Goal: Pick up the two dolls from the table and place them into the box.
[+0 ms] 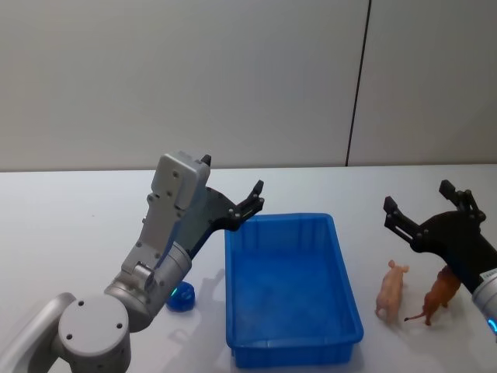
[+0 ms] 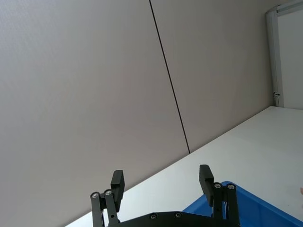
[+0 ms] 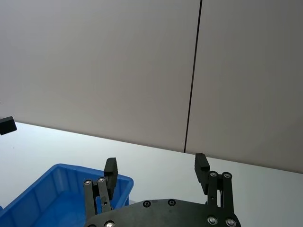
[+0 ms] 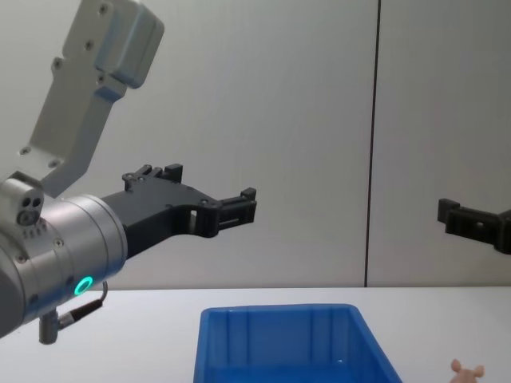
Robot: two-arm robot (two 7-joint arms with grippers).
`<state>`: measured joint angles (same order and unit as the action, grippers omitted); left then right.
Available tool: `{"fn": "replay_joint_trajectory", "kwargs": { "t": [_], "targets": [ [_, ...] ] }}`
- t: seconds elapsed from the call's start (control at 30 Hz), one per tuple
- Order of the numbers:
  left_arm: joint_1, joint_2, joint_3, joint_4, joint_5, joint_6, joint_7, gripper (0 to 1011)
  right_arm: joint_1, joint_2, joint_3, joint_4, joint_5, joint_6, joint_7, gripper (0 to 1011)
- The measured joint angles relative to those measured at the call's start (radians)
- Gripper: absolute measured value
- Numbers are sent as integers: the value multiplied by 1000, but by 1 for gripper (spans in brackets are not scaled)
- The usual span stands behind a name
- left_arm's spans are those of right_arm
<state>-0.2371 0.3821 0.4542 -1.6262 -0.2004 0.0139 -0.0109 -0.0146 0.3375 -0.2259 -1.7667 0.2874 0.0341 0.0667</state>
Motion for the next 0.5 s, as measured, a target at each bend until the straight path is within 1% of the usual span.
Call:
{"fn": "replay_joint_trajectory", "kwargs": {
  "t": [0.5],
  "targets": [
    [0,0,0,0,0,0,0,1001,0,0,0,0,0,0,0,1001]
  ]
}}
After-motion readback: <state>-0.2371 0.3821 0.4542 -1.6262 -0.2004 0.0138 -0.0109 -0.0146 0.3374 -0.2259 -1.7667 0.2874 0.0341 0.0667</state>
